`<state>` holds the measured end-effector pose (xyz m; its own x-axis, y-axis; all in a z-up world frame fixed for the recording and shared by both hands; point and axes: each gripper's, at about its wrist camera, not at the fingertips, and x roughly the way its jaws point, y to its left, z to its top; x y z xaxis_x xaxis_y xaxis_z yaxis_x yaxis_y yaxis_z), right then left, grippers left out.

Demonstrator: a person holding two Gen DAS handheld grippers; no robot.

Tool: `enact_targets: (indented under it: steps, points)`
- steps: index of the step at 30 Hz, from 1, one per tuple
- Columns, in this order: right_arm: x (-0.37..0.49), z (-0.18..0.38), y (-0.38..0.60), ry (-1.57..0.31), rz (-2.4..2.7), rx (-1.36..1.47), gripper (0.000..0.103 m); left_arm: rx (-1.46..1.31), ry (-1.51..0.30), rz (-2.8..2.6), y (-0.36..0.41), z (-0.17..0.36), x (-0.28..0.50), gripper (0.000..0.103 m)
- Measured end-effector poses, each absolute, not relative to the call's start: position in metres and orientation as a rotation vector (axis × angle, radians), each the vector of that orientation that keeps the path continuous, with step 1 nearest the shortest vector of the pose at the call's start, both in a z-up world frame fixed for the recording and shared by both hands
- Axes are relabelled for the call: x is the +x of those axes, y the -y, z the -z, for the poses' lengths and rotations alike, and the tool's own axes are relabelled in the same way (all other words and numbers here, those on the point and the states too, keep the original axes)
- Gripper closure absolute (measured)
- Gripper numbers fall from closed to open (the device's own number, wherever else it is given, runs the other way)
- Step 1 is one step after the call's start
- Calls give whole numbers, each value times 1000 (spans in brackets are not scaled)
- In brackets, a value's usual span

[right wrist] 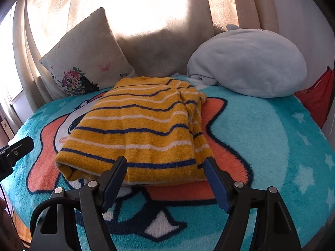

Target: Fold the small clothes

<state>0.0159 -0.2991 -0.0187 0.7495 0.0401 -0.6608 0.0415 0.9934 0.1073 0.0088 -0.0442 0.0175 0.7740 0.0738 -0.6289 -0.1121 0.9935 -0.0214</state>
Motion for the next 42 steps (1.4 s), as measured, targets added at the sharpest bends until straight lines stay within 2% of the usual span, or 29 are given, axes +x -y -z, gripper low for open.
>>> enact_targets:
  steps: [18,33,42]
  points:
    - [14,19,297,-724,-5,113,22,-57,-680,-120,43,-10,11,0]
    - [-4,10,292,-663,-21,60,22,-66,-394,-134,39,-49,-33,0]
    - [-8,6,280,-649,-54,21,22,19,-409,-89,50,-46,-31,0]
